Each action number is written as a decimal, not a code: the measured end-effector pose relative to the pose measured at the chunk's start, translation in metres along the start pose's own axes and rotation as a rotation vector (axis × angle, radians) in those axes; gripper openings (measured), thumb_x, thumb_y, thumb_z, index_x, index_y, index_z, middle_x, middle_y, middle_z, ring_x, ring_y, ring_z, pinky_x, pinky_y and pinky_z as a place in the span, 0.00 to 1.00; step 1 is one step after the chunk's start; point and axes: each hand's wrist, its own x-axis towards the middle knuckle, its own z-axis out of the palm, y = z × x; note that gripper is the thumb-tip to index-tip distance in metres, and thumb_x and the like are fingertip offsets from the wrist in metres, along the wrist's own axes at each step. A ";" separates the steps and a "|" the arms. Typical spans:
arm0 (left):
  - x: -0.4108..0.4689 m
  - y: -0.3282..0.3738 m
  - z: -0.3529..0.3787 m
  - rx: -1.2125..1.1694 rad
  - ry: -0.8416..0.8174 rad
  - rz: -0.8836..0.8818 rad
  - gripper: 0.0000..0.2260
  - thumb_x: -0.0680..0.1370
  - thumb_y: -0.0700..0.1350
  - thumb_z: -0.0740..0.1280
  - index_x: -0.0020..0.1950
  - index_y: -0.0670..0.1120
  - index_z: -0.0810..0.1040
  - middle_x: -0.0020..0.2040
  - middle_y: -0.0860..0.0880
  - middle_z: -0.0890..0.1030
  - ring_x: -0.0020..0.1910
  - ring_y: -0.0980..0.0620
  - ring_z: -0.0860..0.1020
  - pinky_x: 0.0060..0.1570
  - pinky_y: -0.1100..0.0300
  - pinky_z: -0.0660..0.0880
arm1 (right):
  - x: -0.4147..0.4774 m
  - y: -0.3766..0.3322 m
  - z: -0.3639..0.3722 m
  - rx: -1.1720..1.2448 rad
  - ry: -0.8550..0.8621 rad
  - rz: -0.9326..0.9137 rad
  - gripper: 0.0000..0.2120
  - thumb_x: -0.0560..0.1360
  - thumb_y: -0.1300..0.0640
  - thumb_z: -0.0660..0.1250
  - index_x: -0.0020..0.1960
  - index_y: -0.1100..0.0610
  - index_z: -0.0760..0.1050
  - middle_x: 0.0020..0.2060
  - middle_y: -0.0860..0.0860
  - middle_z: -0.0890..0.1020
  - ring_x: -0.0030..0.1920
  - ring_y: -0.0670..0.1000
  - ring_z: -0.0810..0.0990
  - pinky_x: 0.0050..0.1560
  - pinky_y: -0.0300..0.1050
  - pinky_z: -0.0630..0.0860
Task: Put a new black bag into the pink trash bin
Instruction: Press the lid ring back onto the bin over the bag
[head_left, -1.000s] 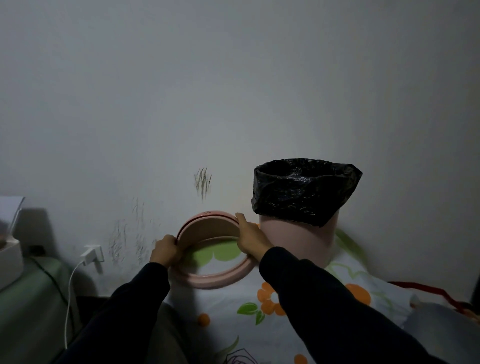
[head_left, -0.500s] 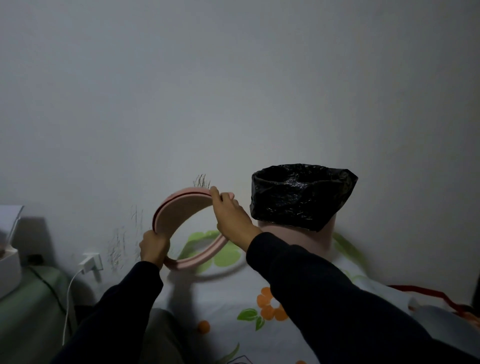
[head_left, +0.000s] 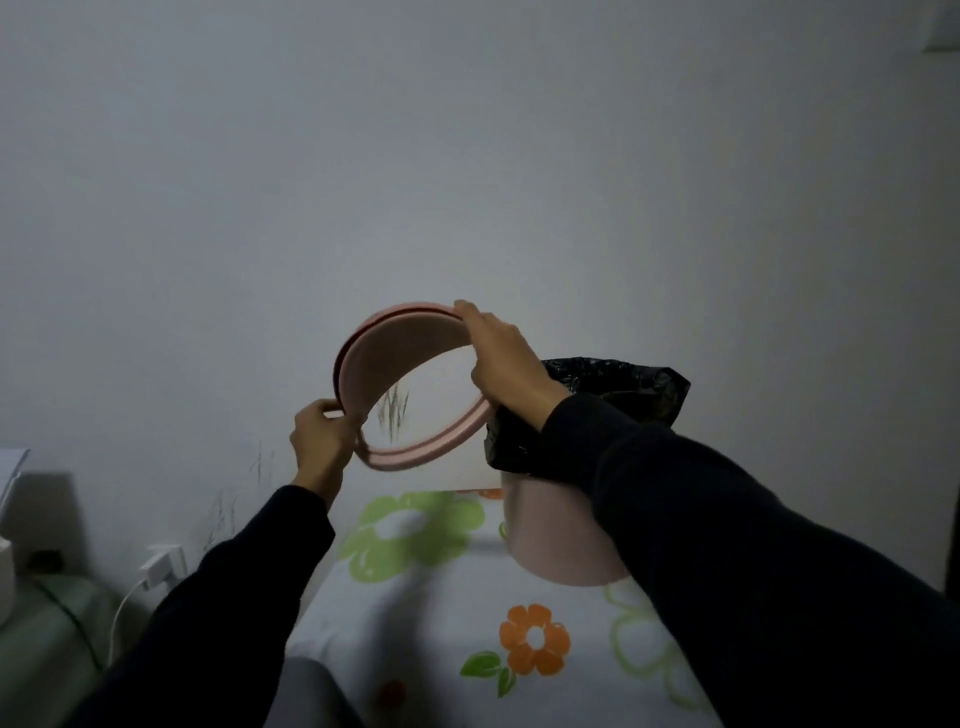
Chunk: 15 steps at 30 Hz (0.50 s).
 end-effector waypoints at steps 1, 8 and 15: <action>0.001 0.007 0.005 -0.024 -0.015 0.014 0.09 0.68 0.42 0.73 0.47 0.45 0.82 0.37 0.42 0.82 0.40 0.43 0.82 0.49 0.43 0.81 | 0.001 0.007 -0.009 0.018 0.033 0.025 0.35 0.70 0.74 0.59 0.74 0.53 0.62 0.58 0.59 0.77 0.56 0.62 0.75 0.55 0.56 0.75; -0.015 0.055 0.060 -0.136 -0.173 0.090 0.11 0.68 0.39 0.76 0.50 0.42 0.85 0.41 0.42 0.85 0.39 0.46 0.83 0.52 0.49 0.81 | -0.012 0.067 -0.064 0.078 0.158 0.222 0.24 0.73 0.73 0.55 0.65 0.58 0.72 0.54 0.58 0.80 0.52 0.60 0.78 0.45 0.44 0.70; -0.036 0.081 0.102 -0.137 -0.251 0.160 0.12 0.69 0.40 0.74 0.52 0.42 0.85 0.42 0.44 0.86 0.42 0.47 0.85 0.51 0.51 0.82 | -0.022 0.124 -0.098 0.092 0.170 0.359 0.22 0.79 0.68 0.54 0.69 0.54 0.71 0.59 0.59 0.78 0.53 0.55 0.75 0.49 0.42 0.67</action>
